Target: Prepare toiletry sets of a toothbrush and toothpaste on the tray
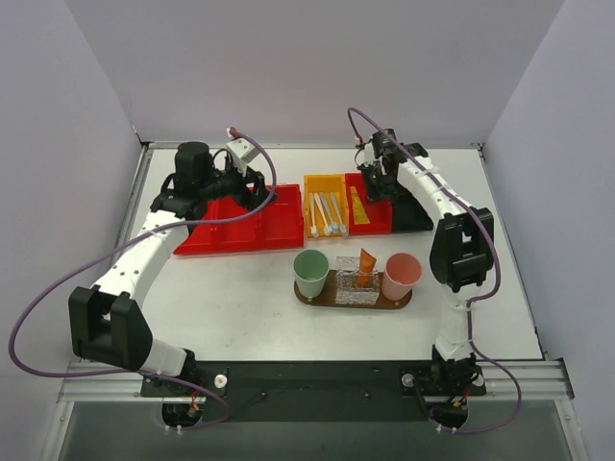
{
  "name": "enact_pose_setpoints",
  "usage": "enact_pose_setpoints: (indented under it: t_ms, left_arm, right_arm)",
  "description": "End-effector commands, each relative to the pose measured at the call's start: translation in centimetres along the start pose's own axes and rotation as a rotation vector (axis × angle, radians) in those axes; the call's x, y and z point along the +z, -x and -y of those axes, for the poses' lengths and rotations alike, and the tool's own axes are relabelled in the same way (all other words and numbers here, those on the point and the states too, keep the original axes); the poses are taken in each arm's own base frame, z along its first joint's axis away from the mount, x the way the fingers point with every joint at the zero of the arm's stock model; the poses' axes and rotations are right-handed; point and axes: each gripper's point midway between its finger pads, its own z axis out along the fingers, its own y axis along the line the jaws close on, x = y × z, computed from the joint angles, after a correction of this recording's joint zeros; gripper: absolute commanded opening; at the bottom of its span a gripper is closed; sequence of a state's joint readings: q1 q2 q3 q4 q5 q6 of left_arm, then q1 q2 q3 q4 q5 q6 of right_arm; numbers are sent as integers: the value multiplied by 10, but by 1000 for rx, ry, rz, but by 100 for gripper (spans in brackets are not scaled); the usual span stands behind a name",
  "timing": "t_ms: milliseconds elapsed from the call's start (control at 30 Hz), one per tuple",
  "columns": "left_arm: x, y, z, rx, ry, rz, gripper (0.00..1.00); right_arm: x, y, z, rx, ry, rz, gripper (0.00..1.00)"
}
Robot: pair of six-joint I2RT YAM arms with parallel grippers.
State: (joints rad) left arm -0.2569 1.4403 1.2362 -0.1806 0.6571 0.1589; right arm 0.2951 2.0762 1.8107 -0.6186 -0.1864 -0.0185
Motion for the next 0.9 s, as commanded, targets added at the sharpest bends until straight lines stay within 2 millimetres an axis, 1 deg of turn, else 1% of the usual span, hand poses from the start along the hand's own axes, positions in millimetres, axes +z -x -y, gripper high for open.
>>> enact_pose_setpoints:
  t_ms: [0,67,100,167,200,300,333,500,733,867]
  left_arm:
    - [-7,20,3,37,-17,62,83]
    - [-7,20,3,37,-16,61,83]
    - [-7,20,4,39,-19,62,83]
    - [-7,20,4,38,-18,62,83]
    - [-7,19,4,37,-18,59,83]
    - [-7,17,4,41,-15,55,83]
    - [-8,17,3,41,-14,54,83]
    - [-9,15,2,42,-13,52,83]
    - [-8,15,3,37,-16,52,83]
    - [-7,14,3,34,-19,51,83]
  right_arm:
    - [-30,10,-2,-6,-3,37,0]
    - [-25,7,-5,-10,17,24,6]
    - [-24,8,-5,-9,25,23,15]
    - [-19,8,-9,-10,46,17,24]
    - [-16,9,-9,-7,50,14,31]
    - [-7,12,-8,-11,56,8,39]
    - [-1,11,-8,-7,61,-2,40]
    - [11,8,-10,-6,81,-23,42]
    - [31,0,-8,-14,84,-65,43]
    - [41,-1,-10,-17,97,-70,43]
